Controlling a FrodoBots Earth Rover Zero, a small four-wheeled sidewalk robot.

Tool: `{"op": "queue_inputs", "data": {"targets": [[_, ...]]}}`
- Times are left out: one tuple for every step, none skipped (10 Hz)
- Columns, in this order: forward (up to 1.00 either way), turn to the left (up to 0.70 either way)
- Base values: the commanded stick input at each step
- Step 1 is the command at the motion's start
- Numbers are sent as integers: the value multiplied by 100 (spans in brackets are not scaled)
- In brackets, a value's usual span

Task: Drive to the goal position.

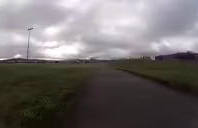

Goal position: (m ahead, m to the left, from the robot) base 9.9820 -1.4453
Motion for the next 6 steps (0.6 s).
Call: {"op": "queue_inputs", "data": {"targets": [[100, 0], [100, 0], [100, -33], [100, -37], [100, -28], [100, 0]]}}
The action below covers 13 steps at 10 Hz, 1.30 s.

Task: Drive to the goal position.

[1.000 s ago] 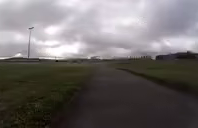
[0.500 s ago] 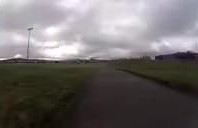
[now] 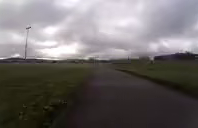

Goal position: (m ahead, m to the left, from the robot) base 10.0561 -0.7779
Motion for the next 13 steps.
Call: {"op": "queue_inputs", "data": {"targets": [[100, 0], [100, 0], [100, -26], [100, -31], [100, -24], [100, 0], [100, -23], [100, -7], [100, 0], [100, 0], [100, 0], [100, 0], [100, 0]]}}
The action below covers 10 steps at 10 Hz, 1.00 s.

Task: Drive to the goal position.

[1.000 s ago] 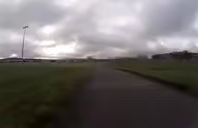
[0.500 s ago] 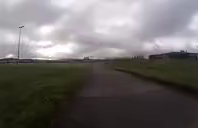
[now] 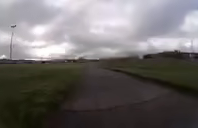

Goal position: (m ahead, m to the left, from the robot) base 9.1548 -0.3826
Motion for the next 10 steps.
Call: {"op": "queue_inputs", "data": {"targets": [[100, 0], [100, 0], [100, 0], [100, 0], [100, 0], [100, 0], [100, 0], [100, 0], [100, 0], [100, 0]]}}
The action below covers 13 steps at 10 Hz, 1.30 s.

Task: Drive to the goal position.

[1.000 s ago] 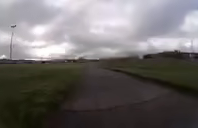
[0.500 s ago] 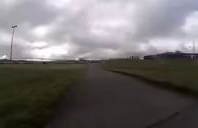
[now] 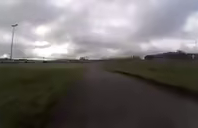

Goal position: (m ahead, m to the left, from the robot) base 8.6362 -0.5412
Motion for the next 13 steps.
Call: {"op": "queue_inputs", "data": {"targets": [[100, 0], [100, 0], [100, 0], [100, 0], [100, 0], [100, 0], [100, 0], [100, 0], [100, 0], [100, 0], [100, 0], [100, 0], [100, 0]]}}
